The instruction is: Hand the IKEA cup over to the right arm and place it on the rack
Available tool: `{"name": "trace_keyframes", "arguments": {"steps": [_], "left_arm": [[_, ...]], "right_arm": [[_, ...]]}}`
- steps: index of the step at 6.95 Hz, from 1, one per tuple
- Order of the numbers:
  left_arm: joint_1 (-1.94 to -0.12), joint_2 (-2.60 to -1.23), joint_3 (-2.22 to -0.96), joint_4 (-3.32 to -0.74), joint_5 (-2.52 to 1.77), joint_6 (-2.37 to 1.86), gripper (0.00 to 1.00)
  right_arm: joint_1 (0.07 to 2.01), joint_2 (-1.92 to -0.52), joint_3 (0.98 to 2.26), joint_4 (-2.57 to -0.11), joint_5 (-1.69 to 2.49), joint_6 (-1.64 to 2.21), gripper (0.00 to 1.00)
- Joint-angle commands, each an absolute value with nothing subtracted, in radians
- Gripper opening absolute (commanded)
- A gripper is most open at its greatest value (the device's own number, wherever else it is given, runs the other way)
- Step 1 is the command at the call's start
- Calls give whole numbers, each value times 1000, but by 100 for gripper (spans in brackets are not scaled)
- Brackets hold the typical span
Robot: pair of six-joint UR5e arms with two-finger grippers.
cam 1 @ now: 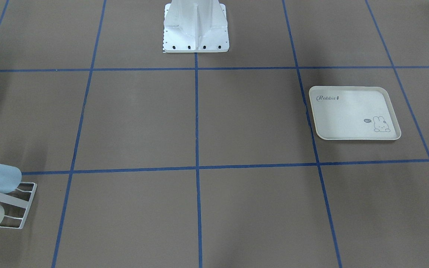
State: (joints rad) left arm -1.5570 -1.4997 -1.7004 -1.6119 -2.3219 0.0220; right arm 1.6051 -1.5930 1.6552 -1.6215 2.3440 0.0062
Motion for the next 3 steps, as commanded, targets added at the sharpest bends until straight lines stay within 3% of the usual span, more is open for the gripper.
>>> {"name": "trace_keyframes", "arguments": {"steps": [1,3], "left_arm": [[-1557,-1512,-1697,-1614,-2304,-85,100],[-1557,-1509,-1697,-1614,-2306,-84,100]], "right_arm": [[1611,-1591,1655,-1621,2344,8,100],[1612,-1591,1655,-1621,2342,8,100]]}}
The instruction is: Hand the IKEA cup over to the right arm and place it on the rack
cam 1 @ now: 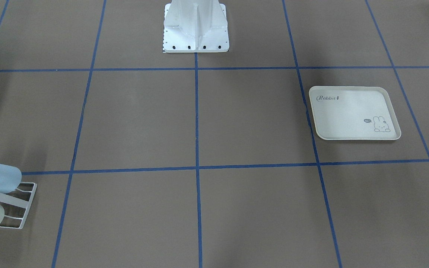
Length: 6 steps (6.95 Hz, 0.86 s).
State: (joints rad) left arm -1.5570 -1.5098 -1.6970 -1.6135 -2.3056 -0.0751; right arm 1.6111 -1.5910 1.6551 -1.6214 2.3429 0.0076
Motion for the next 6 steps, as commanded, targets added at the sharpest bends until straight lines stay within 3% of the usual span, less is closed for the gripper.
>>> {"name": "trace_keyframes", "arguments": {"steps": [1,6], "left_arm": [[-1557,-1511,-1695,-1614,-2306,-84,100],[-1555,-1511,-1687,-1614,-2313,-84,100]], "right_arm": [[1612,-1591,1655,-1621,2342,8,100],[1612,-1589,1655,-1621,2344,9,100]]}}
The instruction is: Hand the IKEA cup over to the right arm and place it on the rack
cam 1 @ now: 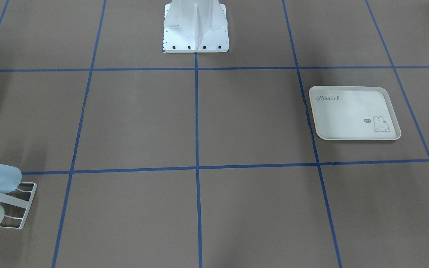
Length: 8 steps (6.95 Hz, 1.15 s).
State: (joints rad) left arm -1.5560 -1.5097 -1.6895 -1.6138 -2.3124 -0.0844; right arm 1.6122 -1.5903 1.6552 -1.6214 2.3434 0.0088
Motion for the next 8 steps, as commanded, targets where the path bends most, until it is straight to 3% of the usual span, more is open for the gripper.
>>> {"name": "trace_keyframes", "arguments": {"steps": [1,8], "left_arm": [[-1555,-1511,-1687,-1614,-2313,-84,100],[-1555,-1514,-1669,-1615,-2313,-84,100]], "right_arm": [[1612,-1589,1655,-1621,2344,11,100],[1612,-1588,1655,-1621,2345,15,100]]}}
